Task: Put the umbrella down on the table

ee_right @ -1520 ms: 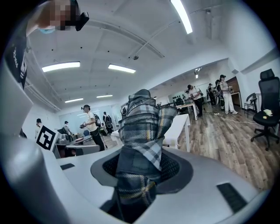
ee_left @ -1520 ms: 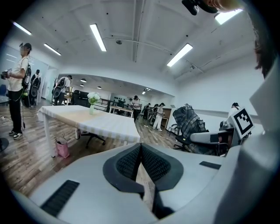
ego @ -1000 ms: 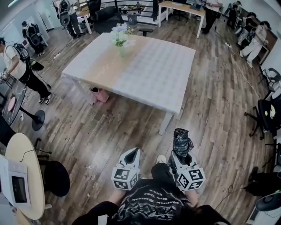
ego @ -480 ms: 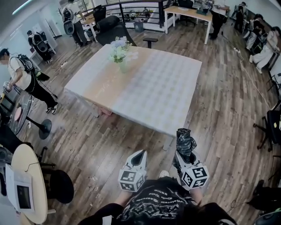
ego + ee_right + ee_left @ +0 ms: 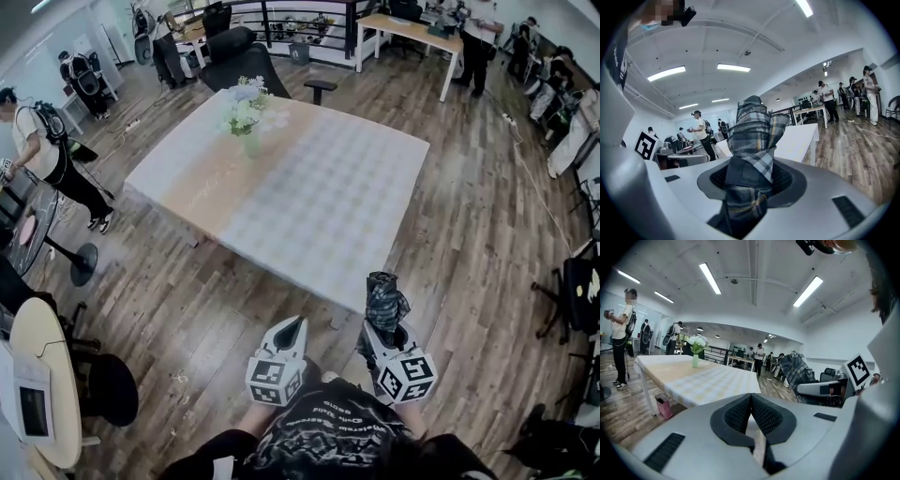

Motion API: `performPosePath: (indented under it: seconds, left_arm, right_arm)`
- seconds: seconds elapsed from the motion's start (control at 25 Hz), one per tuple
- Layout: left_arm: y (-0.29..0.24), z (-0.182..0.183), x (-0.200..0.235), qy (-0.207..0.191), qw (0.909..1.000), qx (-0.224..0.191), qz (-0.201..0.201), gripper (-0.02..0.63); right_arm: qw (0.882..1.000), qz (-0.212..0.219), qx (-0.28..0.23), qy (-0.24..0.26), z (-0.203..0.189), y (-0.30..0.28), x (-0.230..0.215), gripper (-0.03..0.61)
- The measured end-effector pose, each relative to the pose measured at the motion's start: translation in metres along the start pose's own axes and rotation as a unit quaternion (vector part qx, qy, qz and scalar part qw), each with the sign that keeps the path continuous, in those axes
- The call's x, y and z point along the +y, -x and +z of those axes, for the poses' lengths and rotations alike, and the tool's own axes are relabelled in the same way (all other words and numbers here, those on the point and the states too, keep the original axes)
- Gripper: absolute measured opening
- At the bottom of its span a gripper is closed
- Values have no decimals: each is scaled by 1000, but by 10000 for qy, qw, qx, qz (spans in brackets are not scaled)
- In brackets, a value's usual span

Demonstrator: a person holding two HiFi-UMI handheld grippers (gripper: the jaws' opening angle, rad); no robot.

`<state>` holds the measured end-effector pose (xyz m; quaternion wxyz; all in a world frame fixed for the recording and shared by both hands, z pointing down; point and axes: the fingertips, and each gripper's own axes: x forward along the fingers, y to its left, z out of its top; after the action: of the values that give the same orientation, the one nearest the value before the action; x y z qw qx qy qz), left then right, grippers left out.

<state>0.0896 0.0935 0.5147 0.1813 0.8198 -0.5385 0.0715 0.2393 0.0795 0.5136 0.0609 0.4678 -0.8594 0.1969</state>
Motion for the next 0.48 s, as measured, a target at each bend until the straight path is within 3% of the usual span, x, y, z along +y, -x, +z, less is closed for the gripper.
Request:
performPosePath:
  seconds: [0.24,0.48]
  left_arm:
    - [-34,-1,11,-7,9999,115,-119,20]
    - [-80,24,42,-149,9993,92,-343,20]
  right_arm:
    - [9999,-104,70,-113,-4,-24,-16,189]
    - [9991,-346,59,-249,10,-70,-33,189]
